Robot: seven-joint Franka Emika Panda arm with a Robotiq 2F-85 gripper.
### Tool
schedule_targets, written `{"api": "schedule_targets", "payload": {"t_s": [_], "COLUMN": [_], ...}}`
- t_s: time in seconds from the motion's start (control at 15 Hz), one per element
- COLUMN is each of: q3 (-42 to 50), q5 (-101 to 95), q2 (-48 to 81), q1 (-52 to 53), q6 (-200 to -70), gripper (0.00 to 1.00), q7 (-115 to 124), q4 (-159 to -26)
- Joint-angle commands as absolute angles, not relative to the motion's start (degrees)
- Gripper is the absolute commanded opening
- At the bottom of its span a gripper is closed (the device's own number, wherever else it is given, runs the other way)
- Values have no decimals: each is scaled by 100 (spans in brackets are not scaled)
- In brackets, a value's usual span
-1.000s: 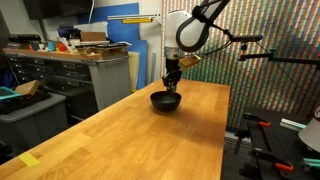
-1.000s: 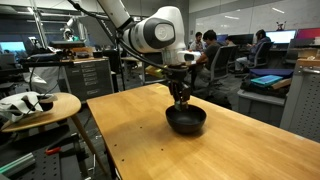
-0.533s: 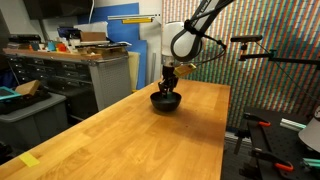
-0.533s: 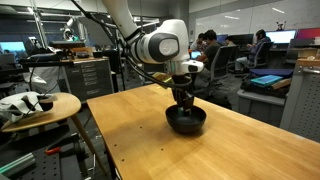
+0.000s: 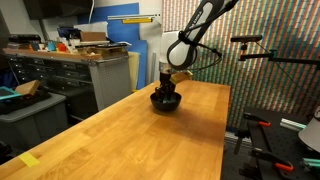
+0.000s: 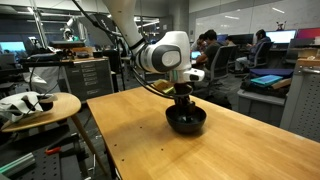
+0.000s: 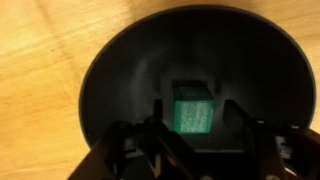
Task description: Put the green thing in the black bowl
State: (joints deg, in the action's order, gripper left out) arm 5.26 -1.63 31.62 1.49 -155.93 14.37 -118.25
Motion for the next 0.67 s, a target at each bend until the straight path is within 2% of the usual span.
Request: {"api": "schedule_targets", "payload": {"t_s": [0.0, 0.4, 0.6], "q3": [514, 548, 440], "q5": [-60, -141, -34], "q2": [3111, 2613, 2255], "q1": [121, 177, 74], "q6": [-15560, -15114, -14492], "gripper": [98, 100, 100], "q7": [1305, 1301, 1173], "q4": [-11692, -11750, -11735]}}
